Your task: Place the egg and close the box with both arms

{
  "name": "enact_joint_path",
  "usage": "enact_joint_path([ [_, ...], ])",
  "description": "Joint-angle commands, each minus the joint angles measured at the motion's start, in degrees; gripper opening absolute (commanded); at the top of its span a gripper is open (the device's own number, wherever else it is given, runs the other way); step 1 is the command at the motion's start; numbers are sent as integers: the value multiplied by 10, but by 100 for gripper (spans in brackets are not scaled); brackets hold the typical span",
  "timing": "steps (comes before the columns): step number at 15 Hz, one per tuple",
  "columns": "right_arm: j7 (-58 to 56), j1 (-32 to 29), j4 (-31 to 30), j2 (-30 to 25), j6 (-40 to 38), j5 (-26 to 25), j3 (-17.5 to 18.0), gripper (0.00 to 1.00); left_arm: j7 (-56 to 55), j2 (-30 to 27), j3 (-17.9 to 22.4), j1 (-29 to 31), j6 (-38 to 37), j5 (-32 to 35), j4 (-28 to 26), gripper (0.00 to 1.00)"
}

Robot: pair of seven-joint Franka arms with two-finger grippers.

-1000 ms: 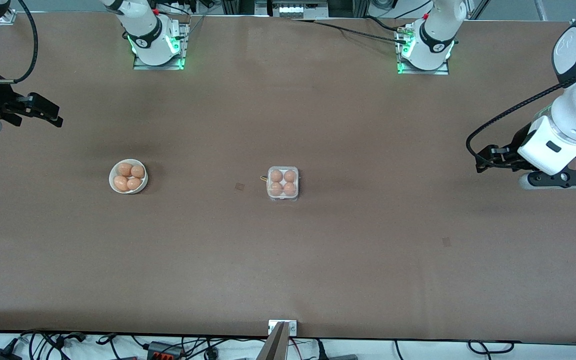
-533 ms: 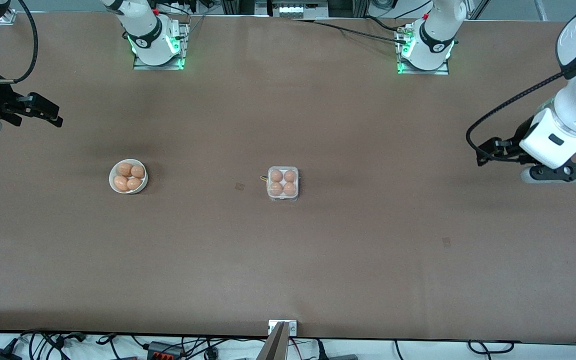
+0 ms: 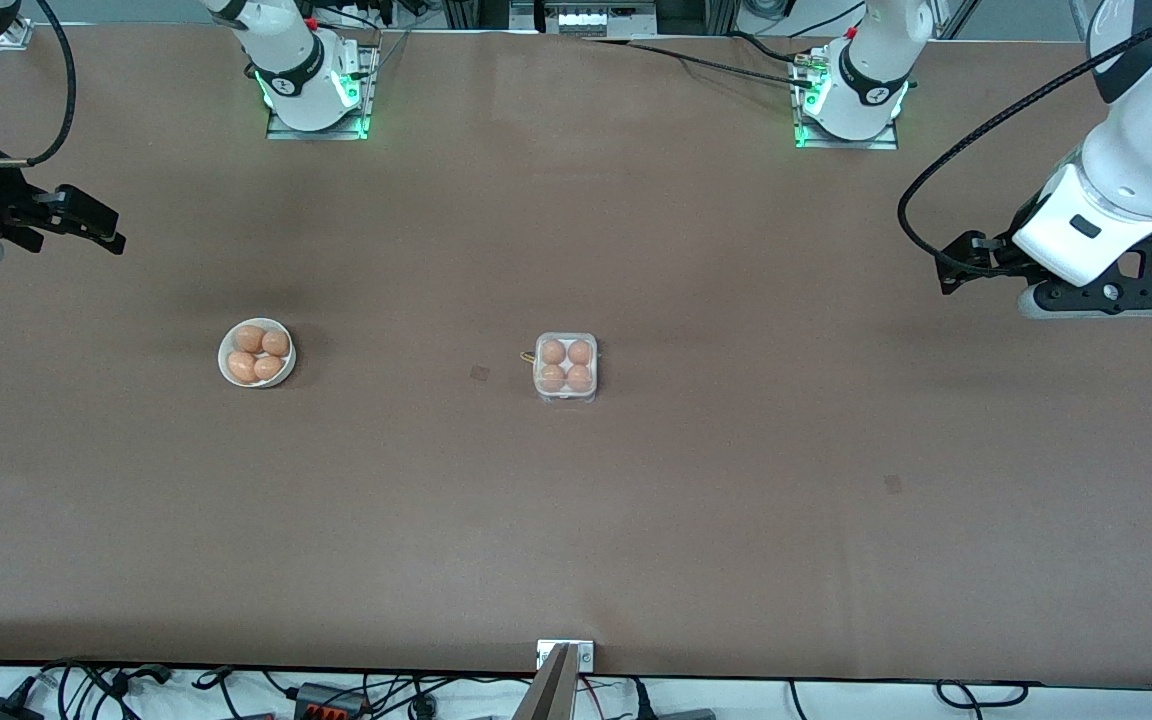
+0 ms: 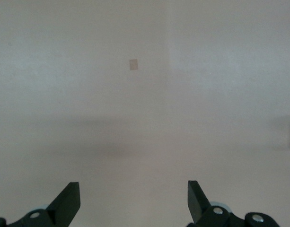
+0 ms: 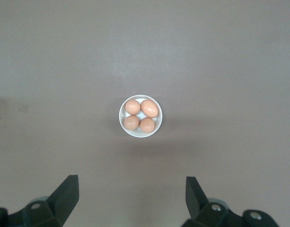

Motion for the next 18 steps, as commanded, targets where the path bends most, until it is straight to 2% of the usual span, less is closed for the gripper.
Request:
enact_joint_path([
  [1, -12, -8, -12, -16, 1, -6, 8, 100, 9, -50, 19, -13, 38, -11, -65, 100],
  [6, -28, -8, -10, -16, 1, -6, 7, 100, 9, -36, 17, -13, 30, -6, -39, 100],
  [11, -28, -8, -10, -16, 0, -6, 7, 100, 8, -35, 11, -16, 28, -15, -33, 100],
  [13, -28, -8, -10, -16, 0, -6, 7, 100, 2, -37, -8, -14, 25, -15, -32, 100],
  [18, -27, -7, -10, -16, -1, -6, 8, 100, 1, -36, -9, -12, 25, -15, -31, 100],
])
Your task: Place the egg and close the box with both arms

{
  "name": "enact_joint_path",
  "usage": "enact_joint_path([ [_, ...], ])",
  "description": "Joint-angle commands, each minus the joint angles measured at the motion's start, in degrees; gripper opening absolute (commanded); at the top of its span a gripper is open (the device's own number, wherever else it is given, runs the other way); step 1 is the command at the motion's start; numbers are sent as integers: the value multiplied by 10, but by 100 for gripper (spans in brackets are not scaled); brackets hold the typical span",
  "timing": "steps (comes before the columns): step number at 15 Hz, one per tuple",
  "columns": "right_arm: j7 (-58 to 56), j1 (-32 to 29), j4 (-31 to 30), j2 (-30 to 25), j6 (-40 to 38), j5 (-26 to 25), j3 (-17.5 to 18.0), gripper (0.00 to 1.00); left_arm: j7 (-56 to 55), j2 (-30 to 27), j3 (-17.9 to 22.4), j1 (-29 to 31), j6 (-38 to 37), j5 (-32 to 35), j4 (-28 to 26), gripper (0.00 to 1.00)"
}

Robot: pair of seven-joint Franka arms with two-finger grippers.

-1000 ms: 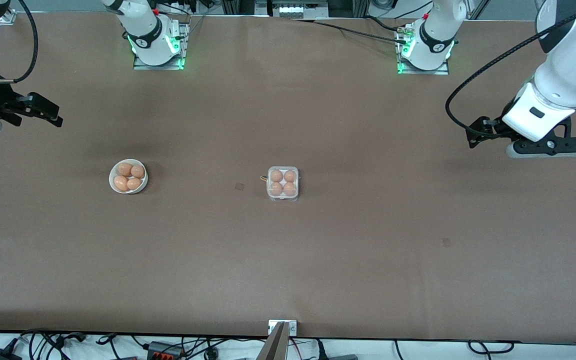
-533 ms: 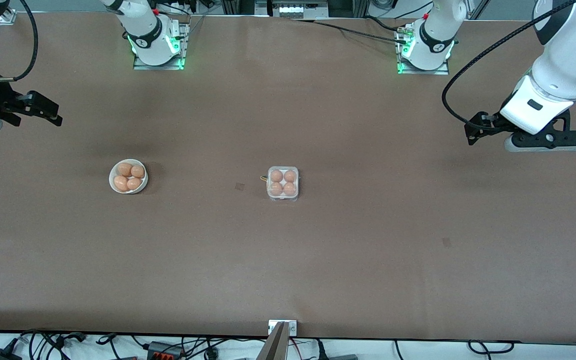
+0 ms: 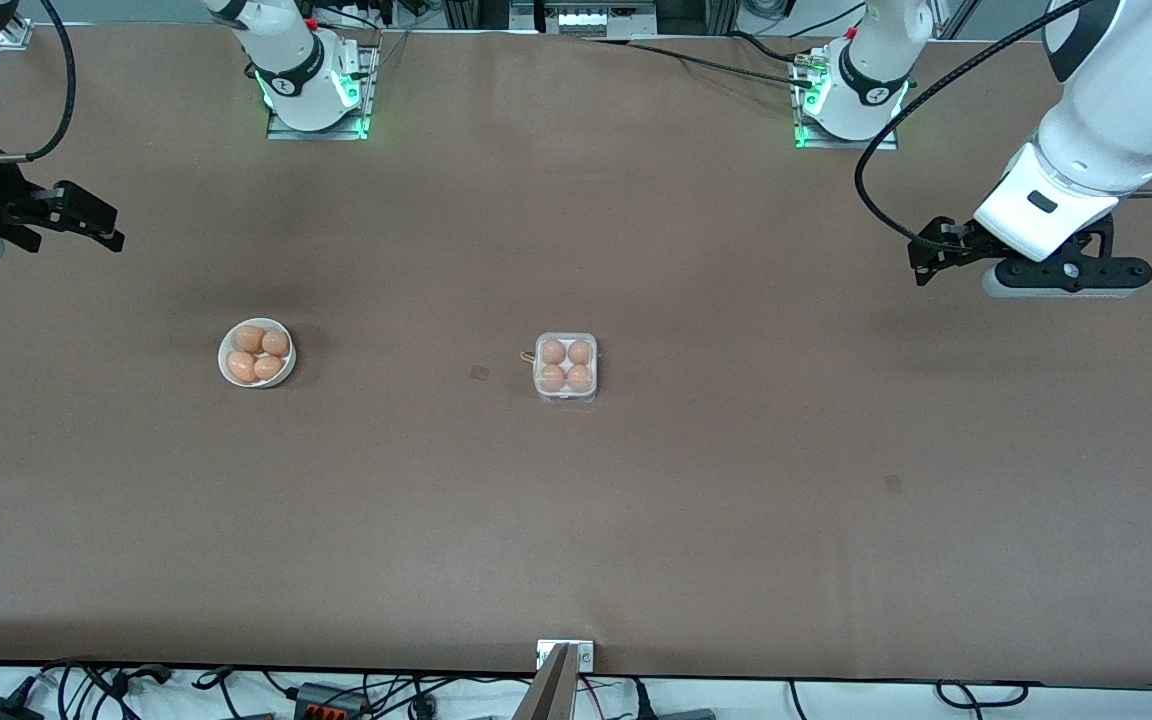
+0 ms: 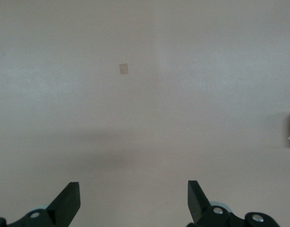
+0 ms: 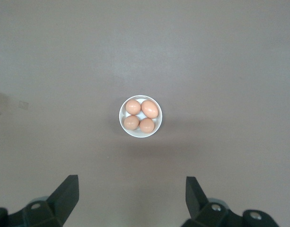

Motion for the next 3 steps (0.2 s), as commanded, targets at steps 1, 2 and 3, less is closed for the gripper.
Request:
enact_joint_path([
  [1, -9, -7, -10, -13, -1, -6, 8, 100, 1, -4, -2, 4, -4, -8, 6, 100],
  [2, -9, -7, -10, -13, -1, -6, 9, 100, 1, -4, -1, 5, -3, -8, 6, 100],
  [3, -8, -6, -10, -13, -1, -6, 9, 100, 1, -4, 1, 6, -3, -8, 6, 100],
])
